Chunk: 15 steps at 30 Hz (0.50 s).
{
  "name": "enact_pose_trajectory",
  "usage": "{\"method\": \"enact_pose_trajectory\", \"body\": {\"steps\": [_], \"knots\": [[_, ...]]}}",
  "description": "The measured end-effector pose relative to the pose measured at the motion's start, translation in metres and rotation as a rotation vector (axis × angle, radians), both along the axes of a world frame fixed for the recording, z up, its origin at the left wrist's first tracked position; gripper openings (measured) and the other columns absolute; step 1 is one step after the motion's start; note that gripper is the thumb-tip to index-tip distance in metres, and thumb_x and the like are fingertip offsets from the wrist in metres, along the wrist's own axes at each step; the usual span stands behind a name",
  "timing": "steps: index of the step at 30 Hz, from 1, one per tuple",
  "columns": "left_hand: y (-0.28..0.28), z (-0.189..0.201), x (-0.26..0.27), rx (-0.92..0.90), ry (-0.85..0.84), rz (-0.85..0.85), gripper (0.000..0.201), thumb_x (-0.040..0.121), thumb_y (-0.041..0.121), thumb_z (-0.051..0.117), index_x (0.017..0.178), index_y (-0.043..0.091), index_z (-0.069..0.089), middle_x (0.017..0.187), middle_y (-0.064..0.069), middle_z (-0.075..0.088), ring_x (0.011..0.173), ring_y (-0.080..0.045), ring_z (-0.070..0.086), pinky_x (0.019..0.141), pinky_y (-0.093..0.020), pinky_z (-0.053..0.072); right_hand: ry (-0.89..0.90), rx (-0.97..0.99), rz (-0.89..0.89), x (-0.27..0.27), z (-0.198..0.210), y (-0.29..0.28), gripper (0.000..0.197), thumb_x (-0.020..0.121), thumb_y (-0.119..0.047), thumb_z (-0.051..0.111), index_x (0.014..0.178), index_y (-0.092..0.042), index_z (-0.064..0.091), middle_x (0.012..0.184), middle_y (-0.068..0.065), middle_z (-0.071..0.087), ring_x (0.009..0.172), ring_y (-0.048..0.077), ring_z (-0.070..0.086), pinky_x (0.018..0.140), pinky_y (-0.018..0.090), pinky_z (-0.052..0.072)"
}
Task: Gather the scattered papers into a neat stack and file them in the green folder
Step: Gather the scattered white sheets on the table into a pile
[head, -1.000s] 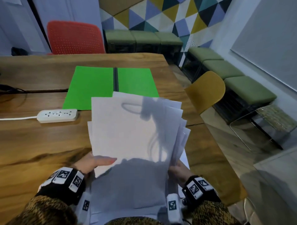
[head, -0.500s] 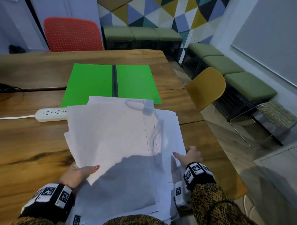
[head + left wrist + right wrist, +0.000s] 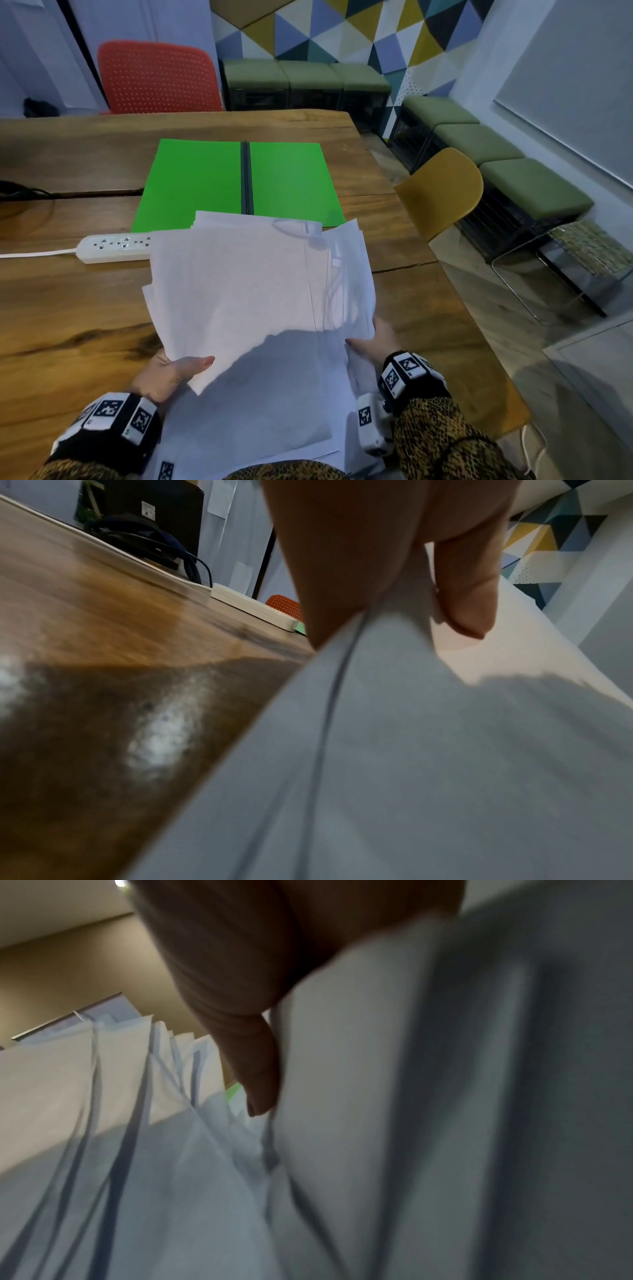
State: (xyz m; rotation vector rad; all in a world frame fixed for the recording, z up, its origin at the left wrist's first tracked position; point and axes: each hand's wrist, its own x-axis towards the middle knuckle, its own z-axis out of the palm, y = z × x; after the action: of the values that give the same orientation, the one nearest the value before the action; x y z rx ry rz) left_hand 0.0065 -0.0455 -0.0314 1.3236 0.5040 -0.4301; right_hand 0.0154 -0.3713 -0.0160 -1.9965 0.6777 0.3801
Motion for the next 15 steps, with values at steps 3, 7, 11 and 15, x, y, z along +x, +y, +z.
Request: {"method": "enact_pose_trajectory", "body": {"steps": [3,7,11,15], "knots": [[0.000,0.001,0.000,0.012,-0.003,0.007,0.042,0.057,-0.008,0.073,0.098,0.000,0.067,0.078,-0.012,0.076,0.086,-0.038,0.065,0.077,-0.041,0.051,-0.050,-0.026,-0.019,-0.005,-0.001,-0.004,0.038,0.078,-0.008,0.066,0.114,-0.011,0.055,0.110,0.011,0.064,0.106,0.030,0.060,0.096,0.046,0.049],[-0.004,0.004,-0.001,0.043,0.008,0.016,0.032,0.061,-0.007,0.073,0.092,0.001,0.067,0.078,-0.013,0.076,0.076,-0.037,0.068,0.074,-0.042,0.052,-0.204,-0.155,-0.148,-0.004,0.017,-0.014,0.033,0.084,-0.009,0.060,0.117,-0.007,0.056,0.113,0.013,0.065,0.102,0.031,0.061,0.086,0.037,0.051],[-0.006,0.002,0.006,0.126,0.055,0.029,0.035,0.070,-0.008,0.069,0.103,-0.011,0.060,0.096,-0.026,0.068,0.079,-0.041,0.064,0.075,-0.042,0.050,-0.486,-0.194,-0.297,0.007,0.048,-0.021,0.026,0.085,-0.008,0.059,0.111,-0.007,0.060,0.100,0.011,0.065,0.089,0.025,0.060,0.077,0.030,0.046],[-0.010,-0.005,0.014,0.233,0.084,0.075,0.034,0.072,-0.009,0.068,0.104,-0.010,0.058,0.101,-0.022,0.064,0.088,-0.042,0.059,0.084,-0.046,0.047,-0.744,-0.177,-0.391,0.011,0.070,-0.013,0.015,0.085,-0.011,0.062,0.098,-0.006,0.058,0.073,-0.006,0.056,0.074,0.016,0.058,0.070,0.028,0.049]]}}
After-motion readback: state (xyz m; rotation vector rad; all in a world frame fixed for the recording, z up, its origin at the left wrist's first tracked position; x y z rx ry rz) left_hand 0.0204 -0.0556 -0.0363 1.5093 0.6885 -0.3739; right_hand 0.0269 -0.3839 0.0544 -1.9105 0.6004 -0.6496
